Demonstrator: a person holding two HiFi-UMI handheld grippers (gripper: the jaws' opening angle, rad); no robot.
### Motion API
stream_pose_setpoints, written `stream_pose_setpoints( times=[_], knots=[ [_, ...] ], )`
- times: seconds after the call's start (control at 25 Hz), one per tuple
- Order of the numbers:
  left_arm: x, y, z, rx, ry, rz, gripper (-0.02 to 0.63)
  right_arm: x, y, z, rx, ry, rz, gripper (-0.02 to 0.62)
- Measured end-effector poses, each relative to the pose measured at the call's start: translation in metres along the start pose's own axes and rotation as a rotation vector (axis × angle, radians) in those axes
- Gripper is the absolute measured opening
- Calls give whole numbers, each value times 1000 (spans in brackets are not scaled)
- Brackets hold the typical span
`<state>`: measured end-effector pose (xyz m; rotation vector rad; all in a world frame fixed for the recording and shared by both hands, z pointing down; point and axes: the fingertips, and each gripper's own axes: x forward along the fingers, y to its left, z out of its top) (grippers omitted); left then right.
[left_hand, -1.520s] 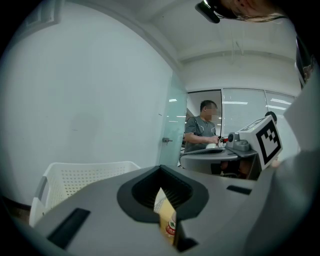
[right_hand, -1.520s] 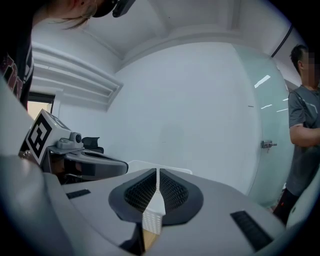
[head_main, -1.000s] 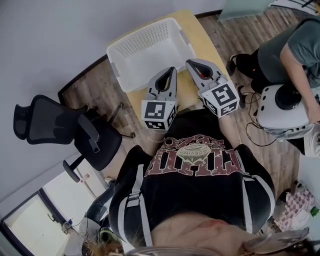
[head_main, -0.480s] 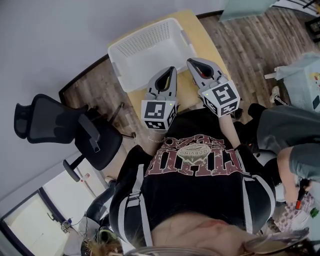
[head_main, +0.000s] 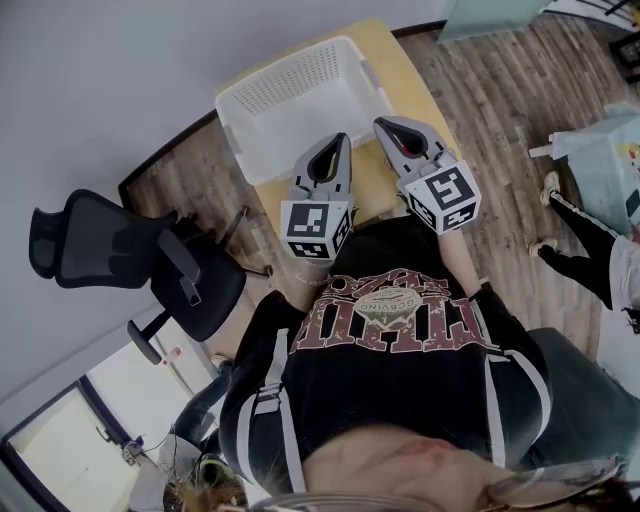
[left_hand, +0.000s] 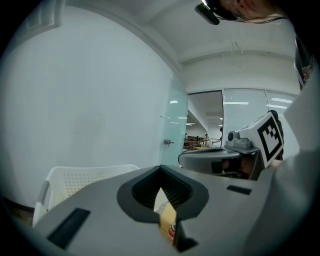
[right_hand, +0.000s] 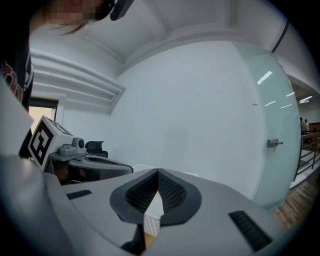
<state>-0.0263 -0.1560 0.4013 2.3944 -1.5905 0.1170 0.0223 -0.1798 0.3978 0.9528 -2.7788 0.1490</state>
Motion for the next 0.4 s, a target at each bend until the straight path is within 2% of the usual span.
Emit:
stream_pose_setpoints(
  times=[0.4],
  knots=[
    [1,0,-1,2,-1,-2,46,1,2,-2,-3,2,6,15]
  ],
)
